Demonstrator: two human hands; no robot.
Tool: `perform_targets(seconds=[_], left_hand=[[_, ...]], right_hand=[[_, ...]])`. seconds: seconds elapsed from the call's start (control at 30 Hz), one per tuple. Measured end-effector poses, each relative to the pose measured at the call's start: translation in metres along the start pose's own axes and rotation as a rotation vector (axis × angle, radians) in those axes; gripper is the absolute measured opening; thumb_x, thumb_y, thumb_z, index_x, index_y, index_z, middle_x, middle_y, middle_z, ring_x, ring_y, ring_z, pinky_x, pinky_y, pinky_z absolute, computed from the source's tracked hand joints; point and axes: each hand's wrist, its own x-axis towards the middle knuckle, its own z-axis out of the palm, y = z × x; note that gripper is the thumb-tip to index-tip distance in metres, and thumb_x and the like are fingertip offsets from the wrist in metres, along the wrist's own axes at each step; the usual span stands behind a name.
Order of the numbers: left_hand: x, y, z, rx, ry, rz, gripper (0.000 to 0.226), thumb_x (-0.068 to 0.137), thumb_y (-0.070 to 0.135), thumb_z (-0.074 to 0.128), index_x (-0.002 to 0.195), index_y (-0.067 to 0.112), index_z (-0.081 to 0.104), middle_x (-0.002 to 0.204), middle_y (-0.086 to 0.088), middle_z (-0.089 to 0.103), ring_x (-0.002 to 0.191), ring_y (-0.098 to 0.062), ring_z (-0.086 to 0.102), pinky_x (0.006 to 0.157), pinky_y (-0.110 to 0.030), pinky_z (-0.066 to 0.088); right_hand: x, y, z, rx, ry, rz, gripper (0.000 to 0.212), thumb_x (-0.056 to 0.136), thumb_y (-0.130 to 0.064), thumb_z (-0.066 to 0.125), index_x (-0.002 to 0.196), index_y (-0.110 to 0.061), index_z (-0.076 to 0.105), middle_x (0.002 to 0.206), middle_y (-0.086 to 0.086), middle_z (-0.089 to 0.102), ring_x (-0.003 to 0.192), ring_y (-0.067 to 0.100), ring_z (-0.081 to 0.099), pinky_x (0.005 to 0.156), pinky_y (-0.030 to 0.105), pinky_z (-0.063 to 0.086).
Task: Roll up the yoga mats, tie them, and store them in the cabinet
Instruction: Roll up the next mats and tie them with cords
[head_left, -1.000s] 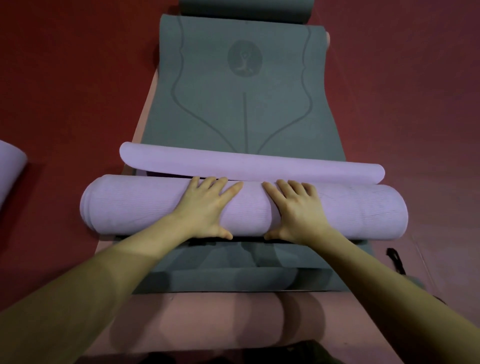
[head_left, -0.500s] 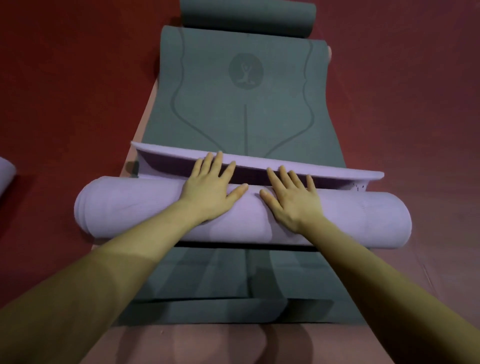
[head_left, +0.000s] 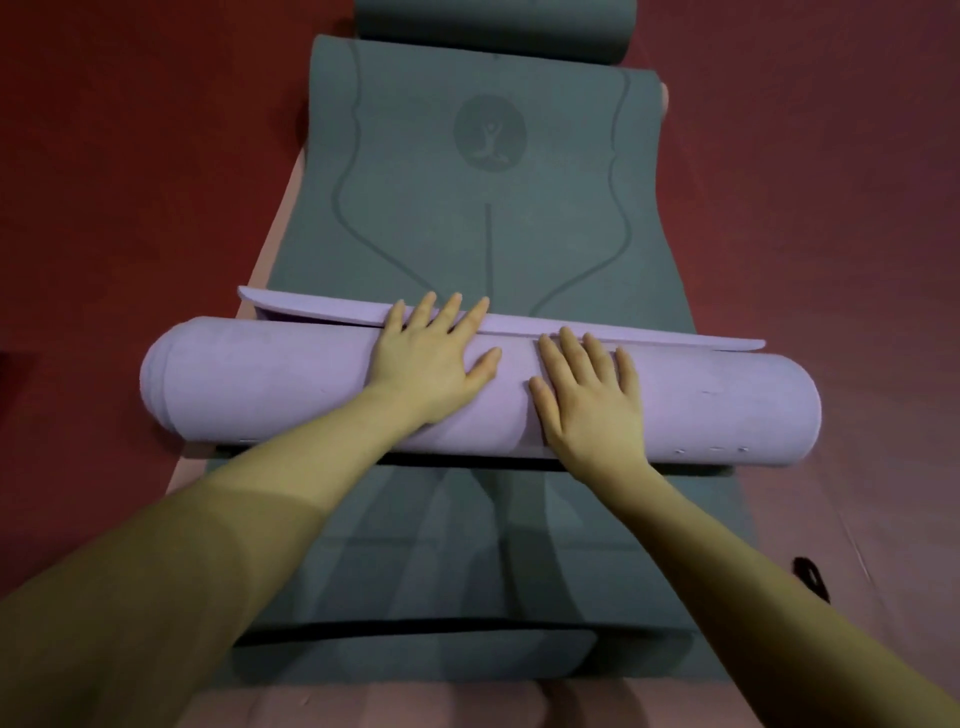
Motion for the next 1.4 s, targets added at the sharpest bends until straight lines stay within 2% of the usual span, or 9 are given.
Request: perform_targets(seconds=[0.1, 0.2, 0.33, 0.43, 0.57, 0.73, 0.9, 1.1, 1.4], left_hand=[[0.011, -0.003, -0.007, -0.019, -0.004, -0.004, 0.065, 0.095, 0.058, 0.018, 0.152, 0.028, 0.007, 0.158, 0.000, 0.018, 0.145, -0.023, 0.015, 0.116, -0.045, 0.008], [-0.001, 0.000, -0.003, -0.019, 0.107, 0.052, 0.068, 0.093, 0.050, 0.010, 0.149, 0.017, 0.030, 0.151, -0.005, 0.036, 0.138, -0.027, 0.033, 0.112, -0.044, 0.020], [-0.021, 0.003, 0.017, 0.053, 0.231, 0.148, 0.067, 0.088, 0.049, 0.027, 0.138, 0.010, 0.049, 0.143, -0.011, 0.047, 0.129, -0.035, 0.045, 0.107, -0.055, 0.028], [-0.012, -0.005, 0.014, 0.072, 0.176, 0.182, 0.078, 0.084, 0.059, 0.026, 0.142, 0.009, 0.042, 0.147, -0.011, 0.041, 0.132, -0.037, 0.041, 0.108, -0.058, 0.025], [0.017, -0.010, -0.005, 0.063, 0.076, 0.155, 0.086, 0.084, 0.070, 0.017, 0.152, 0.018, 0.013, 0.157, -0.008, 0.021, 0.141, -0.030, 0.024, 0.114, -0.048, 0.014], [0.036, -0.021, -0.016, 0.120, 0.055, 0.229, 0.098, 0.070, 0.076, -0.003, 0.152, 0.024, 0.012, 0.156, -0.008, 0.021, 0.136, -0.031, 0.029, 0.110, -0.046, 0.021], [0.039, -0.024, -0.010, 0.254, 0.002, 0.211, 0.128, 0.060, 0.086, 0.052, 0.150, 0.024, -0.014, 0.159, -0.012, -0.001, 0.143, -0.038, 0.009, 0.110, -0.062, 0.009], [0.061, -0.025, -0.022, 0.241, -0.052, 0.208, 0.133, 0.053, 0.085, 0.060, 0.151, 0.022, -0.003, 0.153, -0.010, 0.020, 0.133, -0.034, 0.030, 0.107, -0.057, 0.024], [0.044, -0.019, -0.022, 0.287, -0.011, 0.229, 0.122, 0.060, 0.081, 0.060, 0.151, 0.020, 0.005, 0.148, -0.010, 0.029, 0.125, -0.032, 0.038, 0.102, -0.045, 0.032]], right_hand=[[0.004, 0.006, 0.001, -0.003, 0.000, -0.028, 0.057, 0.096, -0.046, 0.026, 0.137, -0.015, 0.051, 0.144, 0.013, 0.048, 0.130, 0.034, 0.045, 0.107, 0.050, 0.024], [0.028, 0.008, -0.007, 0.018, -0.115, -0.010, 0.068, 0.092, -0.053, 0.013, 0.142, -0.020, 0.044, 0.149, 0.010, 0.041, 0.137, 0.031, 0.037, 0.111, 0.052, 0.021], [0.055, 0.012, -0.007, -0.015, -0.133, 0.005, 0.079, 0.085, -0.056, 0.001, 0.144, -0.024, 0.042, 0.151, 0.009, 0.038, 0.139, 0.028, 0.033, 0.113, 0.050, 0.013], [0.054, 0.012, -0.001, 0.015, -0.067, 0.035, 0.072, 0.090, -0.054, 0.010, 0.138, -0.018, 0.049, 0.147, 0.011, 0.044, 0.133, 0.031, 0.040, 0.110, 0.052, 0.019], [0.029, 0.022, 0.011, 0.060, 0.103, -0.063, 0.063, 0.093, -0.050, 0.034, 0.141, -0.011, 0.045, 0.147, 0.014, 0.042, 0.133, 0.035, 0.040, 0.110, 0.051, 0.021], [0.035, 0.041, 0.010, -0.019, 0.018, -0.161, 0.111, 0.060, -0.063, 0.075, 0.149, -0.013, 0.030, 0.152, 0.015, 0.033, 0.139, 0.035, 0.031, 0.112, 0.053, 0.020], [0.064, 0.041, 0.002, -0.073, -0.127, -0.150, 0.130, 0.045, -0.060, 0.085, 0.150, -0.012, 0.025, 0.153, 0.015, 0.030, 0.141, 0.036, 0.026, 0.113, 0.052, 0.016], [0.093, 0.047, -0.012, -0.212, -0.307, -0.187, 0.136, 0.052, -0.074, 0.073, 0.152, -0.019, 0.000, 0.157, 0.015, 0.010, 0.146, 0.031, 0.008, 0.112, 0.060, 0.008], [0.074, 0.041, -0.015, -0.166, -0.163, -0.224, 0.119, 0.036, -0.059, 0.085, 0.136, -0.009, 0.046, 0.123, 0.016, 0.055, 0.112, 0.036, 0.052, 0.094, 0.053, 0.037]])
